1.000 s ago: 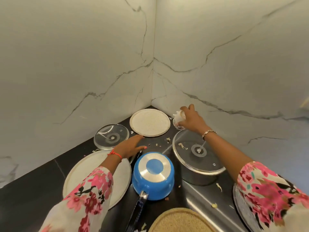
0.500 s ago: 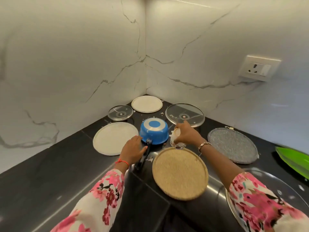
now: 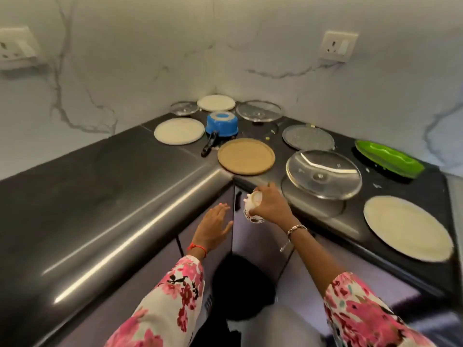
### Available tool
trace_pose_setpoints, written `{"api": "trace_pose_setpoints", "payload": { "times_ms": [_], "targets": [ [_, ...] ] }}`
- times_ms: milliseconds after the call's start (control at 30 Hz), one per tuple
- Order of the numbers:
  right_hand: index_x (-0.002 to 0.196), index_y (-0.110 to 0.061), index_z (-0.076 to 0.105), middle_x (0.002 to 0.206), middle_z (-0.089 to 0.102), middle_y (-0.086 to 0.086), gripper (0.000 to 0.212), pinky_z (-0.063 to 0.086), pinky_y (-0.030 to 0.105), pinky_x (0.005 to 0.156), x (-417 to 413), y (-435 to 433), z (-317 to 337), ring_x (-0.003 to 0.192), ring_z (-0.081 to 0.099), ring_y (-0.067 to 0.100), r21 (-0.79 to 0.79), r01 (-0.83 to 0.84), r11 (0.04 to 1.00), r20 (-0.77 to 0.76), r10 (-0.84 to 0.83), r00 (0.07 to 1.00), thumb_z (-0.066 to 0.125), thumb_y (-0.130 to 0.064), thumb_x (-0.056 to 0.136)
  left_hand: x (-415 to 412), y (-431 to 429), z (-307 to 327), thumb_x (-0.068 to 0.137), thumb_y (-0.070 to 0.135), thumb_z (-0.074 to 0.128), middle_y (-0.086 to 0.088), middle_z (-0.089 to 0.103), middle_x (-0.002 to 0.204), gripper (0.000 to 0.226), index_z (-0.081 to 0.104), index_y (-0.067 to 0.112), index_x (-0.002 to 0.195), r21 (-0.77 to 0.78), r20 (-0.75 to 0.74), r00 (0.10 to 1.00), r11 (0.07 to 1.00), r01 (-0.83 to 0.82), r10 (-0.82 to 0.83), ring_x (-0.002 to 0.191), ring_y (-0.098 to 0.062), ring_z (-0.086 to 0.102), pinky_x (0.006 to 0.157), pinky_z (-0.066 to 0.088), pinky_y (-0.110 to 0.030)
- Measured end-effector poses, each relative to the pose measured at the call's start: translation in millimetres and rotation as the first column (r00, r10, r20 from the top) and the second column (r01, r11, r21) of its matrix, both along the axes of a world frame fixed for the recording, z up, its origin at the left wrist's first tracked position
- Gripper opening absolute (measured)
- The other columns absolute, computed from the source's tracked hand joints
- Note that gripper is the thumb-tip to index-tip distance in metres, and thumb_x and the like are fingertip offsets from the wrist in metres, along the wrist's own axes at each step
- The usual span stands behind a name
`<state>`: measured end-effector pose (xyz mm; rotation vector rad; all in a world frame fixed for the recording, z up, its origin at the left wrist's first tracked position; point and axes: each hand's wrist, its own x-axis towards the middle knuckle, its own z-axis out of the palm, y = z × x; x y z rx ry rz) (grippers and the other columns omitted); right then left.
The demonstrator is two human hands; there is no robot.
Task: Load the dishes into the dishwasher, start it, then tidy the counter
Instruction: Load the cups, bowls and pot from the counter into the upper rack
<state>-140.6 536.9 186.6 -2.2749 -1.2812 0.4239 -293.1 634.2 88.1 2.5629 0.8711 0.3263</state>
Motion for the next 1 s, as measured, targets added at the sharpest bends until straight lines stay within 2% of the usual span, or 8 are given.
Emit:
{"api": "trace_pose_setpoints", "payload": {
  "times_ms": [167, 300, 433, 567, 667, 833, 1000],
  "targets": [
    [0.118, -0.008, 0.052, 0.121, 0.038, 0.011, 0.056, 0.048, 0.038, 0.086, -57.0, -113.1, -43.7, 0.104, 0.054, 0.034, -0.120, 0.018, 0.993, -0.032, -0.022, 0.999, 0.075, -0.023, 0.069, -67.2, -107.0, -33.6, 0.074, 0.059, 0.014, -0.014, 0.038, 0.146, 0.089, 0.039, 0.003, 0.139, -0.083, -0.132, 0.990, 0.996, 0.040, -0.051, 0.139, -0.027, 0.030, 0.115, 0.019, -0.038],
    [0.122, -0.010, 0.049, 0.124, 0.037, 0.010, 0.059, 0.047, 0.038, 0.088, -107.3, -187.5, -82.5, 0.110, 0.051, 0.033, -0.206, 0.073, 0.976, -0.045, -0.084, 0.995, 0.074, -0.022, 0.070, -114.7, -179.8, -53.7, 0.071, 0.061, 0.008, -0.009, 0.034, 0.150, 0.093, 0.035, 0.007, 0.141, -0.132, -0.223, 0.968, 0.988, 0.086, -0.114, 0.143, -0.022, 0.023, 0.117, 0.013, -0.034],
    [0.121, -0.005, 0.045, 0.126, 0.035, 0.013, 0.057, 0.050, 0.037, 0.085, -164.0, -253.3, -125.1, 0.109, 0.051, 0.034, -0.265, 0.096, 0.959, -0.043, -0.111, 0.993, 0.071, -0.020, 0.073, -159.4, -248.8, -72.2, 0.070, 0.062, 0.005, -0.008, 0.030, 0.151, 0.095, 0.033, 0.007, 0.142, -0.194, -0.250, 0.950, 0.971, 0.140, -0.187, 0.143, -0.021, 0.020, 0.117, 0.010, -0.031],
    [0.124, -0.006, 0.041, 0.132, 0.034, 0.014, 0.055, 0.046, 0.035, 0.082, -231.5, -326.2, -160.6, 0.113, 0.045, 0.031, -0.344, 0.150, 0.927, -0.020, -0.167, 0.986, 0.069, -0.020, 0.078, -207.7, -320.9, -93.2, 0.070, 0.061, 0.003, -0.008, 0.029, 0.152, 0.094, 0.031, 0.008, 0.143, -0.230, -0.300, 0.902, 0.941, 0.248, -0.311, 0.143, -0.021, 0.020, 0.117, 0.009, -0.032],
    [0.125, -0.007, 0.041, 0.129, 0.038, 0.014, 0.052, 0.045, 0.034, 0.085, -272.4, -382.0, -177.5, 0.114, 0.045, 0.030, -0.359, 0.176, 0.917, -0.048, -0.207, 0.977, 0.066, -0.021, 0.081, -240.4, -369.9, -108.8, 0.072, 0.060, 0.005, -0.010, 0.028, 0.152, 0.093, 0.031, 0.006, 0.143, -0.246, -0.293, 0.891, 0.928, 0.280, -0.346, 0.143, -0.023, 0.020, 0.117, 0.010, -0.035],
    [0.123, -0.004, 0.046, 0.126, 0.049, 0.016, 0.048, 0.043, 0.032, 0.088, -319.3, -478.9, -182.4, 0.113, 0.051, 0.033, -0.415, 0.223, 0.882, -0.188, -0.323, 0.928, 0.064, -0.017, 0.081, -285.8, -451.1, -114.0, 0.069, 0.063, -0.004, -0.007, 0.011, 0.157, 0.097, 0.017, 0.010, 0.148, -0.279, -0.388, 0.797, 0.883, 0.377, -0.462, 0.146, -0.020, 0.006, 0.117, 0.002, -0.034],
    [0.126, -0.006, 0.045, 0.129, 0.048, 0.016, 0.049, 0.044, 0.035, 0.091, -337.9, -558.9, -185.7, 0.119, 0.047, 0.032, -0.463, 0.301, 0.834, -0.191, -0.425, 0.885, 0.063, -0.018, 0.082, -296.3, -509.7, -114.1, 0.065, 0.062, -0.005, -0.007, 0.010, 0.157, 0.101, 0.016, 0.009, 0.148, -0.288, -0.413, 0.698, 0.811, 0.510, -0.585, 0.146, -0.020, 0.006, 0.117, 0.002, -0.033]
  ]
}}
